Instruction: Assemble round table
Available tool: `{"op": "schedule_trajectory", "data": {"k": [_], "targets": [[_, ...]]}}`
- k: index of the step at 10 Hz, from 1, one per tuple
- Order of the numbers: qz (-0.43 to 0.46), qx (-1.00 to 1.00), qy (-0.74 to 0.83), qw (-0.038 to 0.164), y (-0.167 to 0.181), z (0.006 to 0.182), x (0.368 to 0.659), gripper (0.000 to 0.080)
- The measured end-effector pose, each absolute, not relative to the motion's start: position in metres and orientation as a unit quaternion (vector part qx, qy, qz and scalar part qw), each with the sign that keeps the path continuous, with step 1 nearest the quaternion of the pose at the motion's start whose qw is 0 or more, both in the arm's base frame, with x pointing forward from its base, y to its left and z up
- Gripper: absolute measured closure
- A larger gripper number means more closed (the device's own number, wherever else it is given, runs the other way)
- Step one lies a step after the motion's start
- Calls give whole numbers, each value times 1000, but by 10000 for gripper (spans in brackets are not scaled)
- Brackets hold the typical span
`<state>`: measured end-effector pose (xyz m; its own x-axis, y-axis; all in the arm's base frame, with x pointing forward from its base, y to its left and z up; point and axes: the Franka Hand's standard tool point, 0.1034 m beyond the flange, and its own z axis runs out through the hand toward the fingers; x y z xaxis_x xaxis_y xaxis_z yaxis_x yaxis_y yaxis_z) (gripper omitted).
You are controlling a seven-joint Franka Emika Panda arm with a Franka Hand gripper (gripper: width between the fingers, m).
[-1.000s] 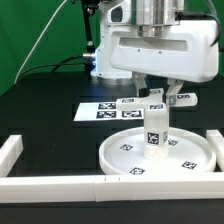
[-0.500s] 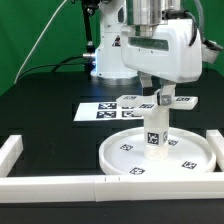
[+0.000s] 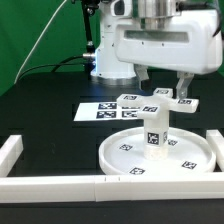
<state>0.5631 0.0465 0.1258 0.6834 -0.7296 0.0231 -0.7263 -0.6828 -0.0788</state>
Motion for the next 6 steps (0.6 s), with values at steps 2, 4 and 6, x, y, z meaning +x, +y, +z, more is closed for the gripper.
{"op": "schedule_trajectory", "data": {"k": [2,4,6], "targets": [[-34,-959,280,34,46,134,565,151],[-38,-987,156,28,47,130,563,151],[-41,-998,47,22,51,126,561,151]]}}
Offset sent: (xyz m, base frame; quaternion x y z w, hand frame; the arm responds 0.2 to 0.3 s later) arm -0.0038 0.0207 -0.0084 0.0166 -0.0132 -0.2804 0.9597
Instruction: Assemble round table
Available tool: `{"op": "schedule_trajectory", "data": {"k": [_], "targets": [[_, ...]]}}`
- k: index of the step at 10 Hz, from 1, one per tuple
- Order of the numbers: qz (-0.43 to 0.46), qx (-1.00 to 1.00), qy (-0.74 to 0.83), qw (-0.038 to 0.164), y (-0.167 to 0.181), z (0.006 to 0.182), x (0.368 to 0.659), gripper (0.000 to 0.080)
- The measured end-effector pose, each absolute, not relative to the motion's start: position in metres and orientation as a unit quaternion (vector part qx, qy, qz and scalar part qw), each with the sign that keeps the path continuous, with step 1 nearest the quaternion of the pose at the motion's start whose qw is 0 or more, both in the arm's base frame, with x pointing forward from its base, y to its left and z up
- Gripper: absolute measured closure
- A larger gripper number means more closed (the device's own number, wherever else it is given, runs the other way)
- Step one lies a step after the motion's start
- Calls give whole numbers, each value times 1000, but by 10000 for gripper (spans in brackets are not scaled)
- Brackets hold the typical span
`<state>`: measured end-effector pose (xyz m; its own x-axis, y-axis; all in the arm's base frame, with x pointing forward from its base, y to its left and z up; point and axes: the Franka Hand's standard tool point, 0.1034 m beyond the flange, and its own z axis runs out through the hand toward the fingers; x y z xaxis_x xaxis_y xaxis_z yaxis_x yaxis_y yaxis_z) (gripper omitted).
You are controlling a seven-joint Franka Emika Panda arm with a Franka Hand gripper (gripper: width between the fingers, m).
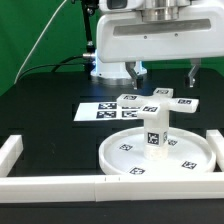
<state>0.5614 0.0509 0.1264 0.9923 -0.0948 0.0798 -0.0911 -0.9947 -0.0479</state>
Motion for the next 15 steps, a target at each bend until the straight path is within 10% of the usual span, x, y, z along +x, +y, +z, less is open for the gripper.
{"op": "schedule_trajectory", "data": {"k": [6,15], "targets": [[-35,-959,-279,-27,41,122,567,151],[-12,-974,-226,-25,43,109,566,151]]}}
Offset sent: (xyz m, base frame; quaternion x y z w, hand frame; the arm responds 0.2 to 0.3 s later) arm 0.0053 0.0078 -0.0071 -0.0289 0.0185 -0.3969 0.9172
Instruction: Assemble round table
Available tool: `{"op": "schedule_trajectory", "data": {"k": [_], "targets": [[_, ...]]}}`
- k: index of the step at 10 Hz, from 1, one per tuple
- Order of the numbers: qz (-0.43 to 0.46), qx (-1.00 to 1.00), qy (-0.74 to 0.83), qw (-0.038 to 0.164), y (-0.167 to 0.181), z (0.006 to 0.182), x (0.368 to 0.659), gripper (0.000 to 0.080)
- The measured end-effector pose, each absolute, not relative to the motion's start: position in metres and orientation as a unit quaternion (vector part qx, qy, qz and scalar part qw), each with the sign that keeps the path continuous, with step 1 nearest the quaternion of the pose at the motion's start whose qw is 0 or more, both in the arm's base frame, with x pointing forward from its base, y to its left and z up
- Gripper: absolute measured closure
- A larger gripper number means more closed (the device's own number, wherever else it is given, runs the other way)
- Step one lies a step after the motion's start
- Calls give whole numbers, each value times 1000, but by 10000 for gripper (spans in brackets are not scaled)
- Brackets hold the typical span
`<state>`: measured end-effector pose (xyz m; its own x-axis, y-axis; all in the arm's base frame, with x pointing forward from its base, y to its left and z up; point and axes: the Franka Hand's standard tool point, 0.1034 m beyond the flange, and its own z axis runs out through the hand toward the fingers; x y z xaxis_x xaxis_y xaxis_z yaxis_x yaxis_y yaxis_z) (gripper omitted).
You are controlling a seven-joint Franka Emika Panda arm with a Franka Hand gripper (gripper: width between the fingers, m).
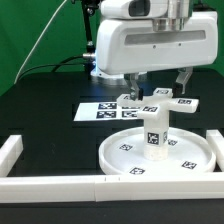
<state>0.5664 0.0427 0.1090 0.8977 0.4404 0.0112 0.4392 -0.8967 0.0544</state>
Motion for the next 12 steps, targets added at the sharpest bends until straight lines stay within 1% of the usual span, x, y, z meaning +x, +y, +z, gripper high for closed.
{"op": "schedule_trajectory", "data": {"k": [3,6,7,8,9,10,12], "targets": [[10,974,224,27,41,103,564,151],[10,974,224,27,38,102,563,151],[10,974,223,27,37,102,563,264],[10,975,221,27,37,102,563,264],[10,977,209,27,37,102,563,366],[10,977,209,27,37,102,563,366],[16,993,112,26,38,103,564,366]]}}
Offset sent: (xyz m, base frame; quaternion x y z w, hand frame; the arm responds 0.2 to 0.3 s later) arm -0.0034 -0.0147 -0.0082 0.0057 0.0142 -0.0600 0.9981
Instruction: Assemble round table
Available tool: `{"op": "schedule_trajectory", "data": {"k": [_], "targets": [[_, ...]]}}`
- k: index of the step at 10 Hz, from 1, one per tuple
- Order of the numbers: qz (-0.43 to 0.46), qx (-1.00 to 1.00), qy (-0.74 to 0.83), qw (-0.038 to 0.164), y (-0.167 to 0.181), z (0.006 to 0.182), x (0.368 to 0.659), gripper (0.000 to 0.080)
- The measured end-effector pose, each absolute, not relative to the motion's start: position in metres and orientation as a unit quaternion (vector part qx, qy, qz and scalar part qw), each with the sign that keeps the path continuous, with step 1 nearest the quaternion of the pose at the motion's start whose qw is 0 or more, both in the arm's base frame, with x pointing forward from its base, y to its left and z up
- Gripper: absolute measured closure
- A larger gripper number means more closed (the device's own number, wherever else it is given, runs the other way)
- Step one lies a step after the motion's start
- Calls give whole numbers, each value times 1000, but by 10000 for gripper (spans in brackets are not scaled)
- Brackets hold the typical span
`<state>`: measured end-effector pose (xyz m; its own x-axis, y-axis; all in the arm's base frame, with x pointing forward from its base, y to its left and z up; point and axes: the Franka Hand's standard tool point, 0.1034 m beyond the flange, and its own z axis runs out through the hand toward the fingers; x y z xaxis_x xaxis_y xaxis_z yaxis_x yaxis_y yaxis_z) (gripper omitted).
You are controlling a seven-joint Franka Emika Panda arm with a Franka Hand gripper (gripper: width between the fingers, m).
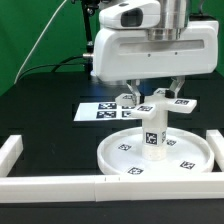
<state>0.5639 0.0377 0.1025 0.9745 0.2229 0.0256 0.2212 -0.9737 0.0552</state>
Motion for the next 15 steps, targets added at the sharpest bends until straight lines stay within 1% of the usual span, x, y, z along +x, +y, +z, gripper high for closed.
{"op": "schedule_trajectory", "data": {"k": [4,6,7,11,13,15], "targets": [[32,989,-146,22,41,103,563,364],[30,965,-261,14,42,103,563,364],[30,940,-340,6,41,103,562,364],[27,892,-451,4,40,103,561,363],[22,838,-546,-3,39,103,561,363],[16,790,-613,-1,41,103,562,363]]}}
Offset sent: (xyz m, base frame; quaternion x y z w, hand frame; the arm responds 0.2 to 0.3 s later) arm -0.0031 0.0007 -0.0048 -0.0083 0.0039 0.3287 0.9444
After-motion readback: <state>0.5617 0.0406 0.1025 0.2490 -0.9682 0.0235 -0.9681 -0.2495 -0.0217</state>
